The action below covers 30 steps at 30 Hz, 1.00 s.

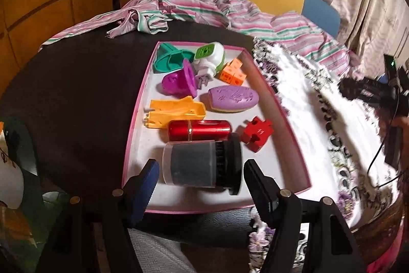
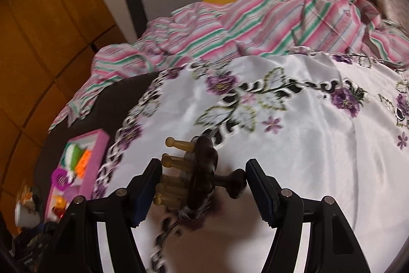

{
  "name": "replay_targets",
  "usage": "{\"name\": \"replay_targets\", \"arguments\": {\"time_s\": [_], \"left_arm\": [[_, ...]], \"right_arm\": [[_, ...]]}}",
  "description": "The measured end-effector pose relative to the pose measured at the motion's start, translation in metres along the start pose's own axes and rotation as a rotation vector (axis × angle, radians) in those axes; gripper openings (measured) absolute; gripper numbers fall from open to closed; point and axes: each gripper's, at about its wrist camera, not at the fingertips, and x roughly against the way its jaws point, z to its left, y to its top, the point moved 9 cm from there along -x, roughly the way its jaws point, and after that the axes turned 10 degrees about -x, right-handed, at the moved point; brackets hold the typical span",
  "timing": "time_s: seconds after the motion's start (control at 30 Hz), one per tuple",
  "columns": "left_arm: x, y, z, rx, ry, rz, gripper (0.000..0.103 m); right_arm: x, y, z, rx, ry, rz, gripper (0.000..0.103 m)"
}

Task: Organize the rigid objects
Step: 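Carry the jar into the pink tray and open left while right holds the brown toy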

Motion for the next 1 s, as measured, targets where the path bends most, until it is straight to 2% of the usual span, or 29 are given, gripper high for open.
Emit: {"name": "replay_targets", "arguments": {"time_s": [0.37, 0.5, 0.8, 1.0], "left_arm": [[0.011, 0.001, -0.012, 0.021, -0.112, -0.048, 0.070], [0.017, -0.001, -0.010, 0.033, -0.129, -0.069, 0.070], [0.026, 0.000, 0.002, 0.094, -0.159, -0.101, 0.070], [0.031, -0.001, 0.010, 0.120, -0.163, -0.117, 0.070]], "right_arm": [[0.020, -0.057, 0.083, 0.091, 0.104, 0.058, 0.068], [0.021, -0.078, 0.112, 0.129, 0.145, 0.087, 0.068], [0.022, -0.122, 0.178, 0.300, 0.168, 0.125, 0.068], [0.020, -0.143, 0.206, 0.389, 0.179, 0.141, 0.068]]}}
